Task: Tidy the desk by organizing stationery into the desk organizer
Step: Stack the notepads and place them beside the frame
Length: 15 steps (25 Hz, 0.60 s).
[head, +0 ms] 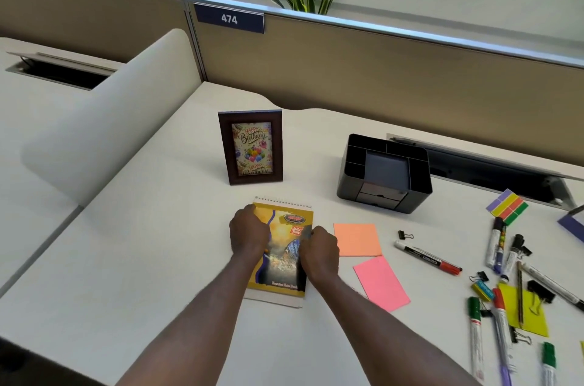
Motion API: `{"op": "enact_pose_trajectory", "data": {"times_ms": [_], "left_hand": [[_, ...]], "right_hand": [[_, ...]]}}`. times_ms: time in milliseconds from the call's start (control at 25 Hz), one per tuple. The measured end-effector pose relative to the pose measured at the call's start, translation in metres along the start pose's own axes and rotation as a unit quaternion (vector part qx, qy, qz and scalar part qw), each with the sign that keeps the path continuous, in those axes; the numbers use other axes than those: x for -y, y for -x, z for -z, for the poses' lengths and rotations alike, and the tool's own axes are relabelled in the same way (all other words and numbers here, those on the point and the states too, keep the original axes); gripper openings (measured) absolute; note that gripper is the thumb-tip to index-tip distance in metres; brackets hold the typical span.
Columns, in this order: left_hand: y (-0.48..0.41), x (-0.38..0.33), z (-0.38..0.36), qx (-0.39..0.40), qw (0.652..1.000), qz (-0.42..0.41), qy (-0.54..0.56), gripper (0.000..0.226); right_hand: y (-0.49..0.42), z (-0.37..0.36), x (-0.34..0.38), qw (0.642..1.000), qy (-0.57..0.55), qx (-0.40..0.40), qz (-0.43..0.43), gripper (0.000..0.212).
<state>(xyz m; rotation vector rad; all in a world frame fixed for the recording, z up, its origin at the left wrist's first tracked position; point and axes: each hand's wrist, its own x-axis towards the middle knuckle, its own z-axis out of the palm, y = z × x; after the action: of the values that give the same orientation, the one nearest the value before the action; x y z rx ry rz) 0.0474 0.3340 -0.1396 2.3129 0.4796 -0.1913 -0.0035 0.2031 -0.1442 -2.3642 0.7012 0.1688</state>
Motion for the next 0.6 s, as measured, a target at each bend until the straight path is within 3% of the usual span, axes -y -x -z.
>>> {"op": "enact_pose_trajectory", "data": {"times_ms": [600], "left_hand": [[-0.012,0.001,-0.005,0.007,0.997,-0.03,-0.077,0.051]], "right_hand": [[0.007,-0.002,-0.002,1.0,-0.022,0.022,0.005,0.018]]}}
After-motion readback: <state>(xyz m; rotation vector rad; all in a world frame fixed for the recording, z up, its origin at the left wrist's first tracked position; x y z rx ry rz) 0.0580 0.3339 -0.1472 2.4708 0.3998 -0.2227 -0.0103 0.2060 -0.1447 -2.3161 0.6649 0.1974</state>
